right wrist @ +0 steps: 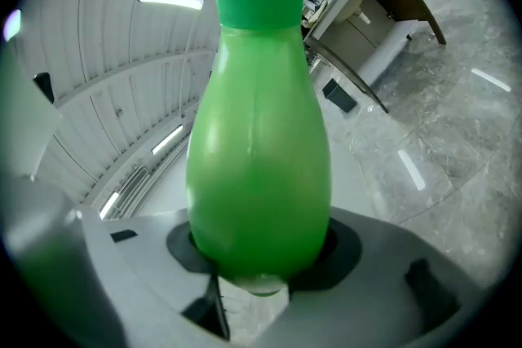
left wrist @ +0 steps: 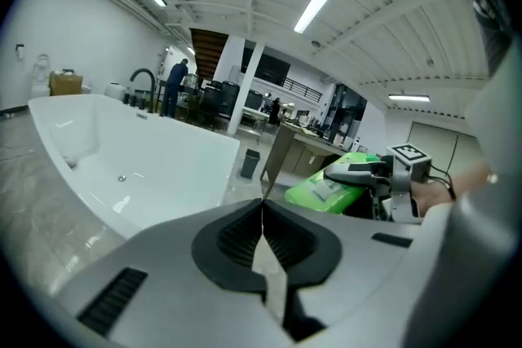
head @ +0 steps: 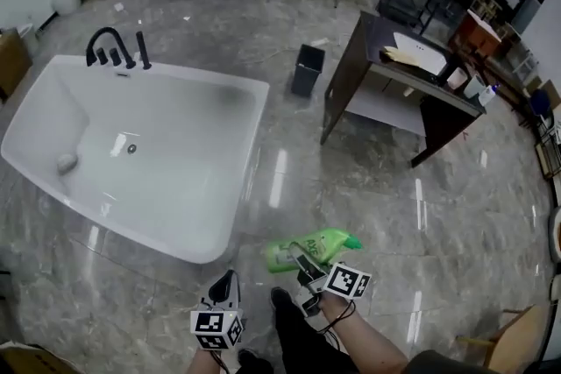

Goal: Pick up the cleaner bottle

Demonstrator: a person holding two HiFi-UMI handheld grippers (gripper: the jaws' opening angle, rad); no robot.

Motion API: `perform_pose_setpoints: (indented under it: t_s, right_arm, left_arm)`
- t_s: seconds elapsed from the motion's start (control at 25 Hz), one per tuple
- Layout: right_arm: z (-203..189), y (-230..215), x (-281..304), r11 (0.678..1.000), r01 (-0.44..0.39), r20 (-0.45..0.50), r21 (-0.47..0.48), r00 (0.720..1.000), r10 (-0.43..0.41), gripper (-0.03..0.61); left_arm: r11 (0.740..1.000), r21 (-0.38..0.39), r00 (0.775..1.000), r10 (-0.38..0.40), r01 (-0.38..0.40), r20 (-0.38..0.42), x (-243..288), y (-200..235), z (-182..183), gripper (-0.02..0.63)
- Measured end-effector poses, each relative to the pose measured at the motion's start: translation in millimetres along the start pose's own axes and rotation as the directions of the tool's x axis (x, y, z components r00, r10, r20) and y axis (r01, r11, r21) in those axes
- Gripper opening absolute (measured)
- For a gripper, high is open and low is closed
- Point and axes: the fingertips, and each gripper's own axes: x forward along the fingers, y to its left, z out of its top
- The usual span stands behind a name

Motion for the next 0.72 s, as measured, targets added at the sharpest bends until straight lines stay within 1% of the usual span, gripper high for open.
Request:
perform_pose_setpoints:
  t_s: [0.12, 0.24, 0.36, 0.48, 0.6, 0.72]
  right_arm:
    - [-12, 49, -18, 0.999, -0.036, -0.002, 0.001, 0.999, 0.036, 0.199]
    - [-28, 88, -37, 0.997, -0.071, 0.024, 0.023, 0.997, 0.07, 0.199]
    - [-51, 118, -65, 0.994, -0.082, 0.062, 0.074, 0.995, 0.078, 0.199]
    - [-82, 139, -101, 0.99, -0.065, 0.096, 0.124, 0.994, 0.053, 0.199]
    - [-107, 154, -135, 0.99, -0.051, 0.106, 0.134, 0.994, 0.037, 0.199]
    - [-121, 164, -166, 0.992, -0.042, 0.095, 0.12, 0.995, 0.031, 0.199]
  left_arm:
    - [1.0, 0.014, 0.999, 0.021, -0.022, 0.05, -47, 2, 29, 0.015]
    - [0.999, 0.034, 0.996, 0.024, -0.026, 0.081, -92, 3, 42, 0.015]
    - [1.0, 0.013, 0.996, 0.007, -0.008, 0.089, -142, 0, 40, 0.015]
    - [1.0, -0.01, 0.994, -0.016, 0.017, 0.106, -187, -3, 36, 0.015]
    - [0.999, 0.012, 0.994, -0.038, 0.037, 0.105, -218, -11, 29, 0.015]
    - [0.998, 0.019, 0.993, -0.06, 0.058, 0.105, -240, -30, 23, 0.015]
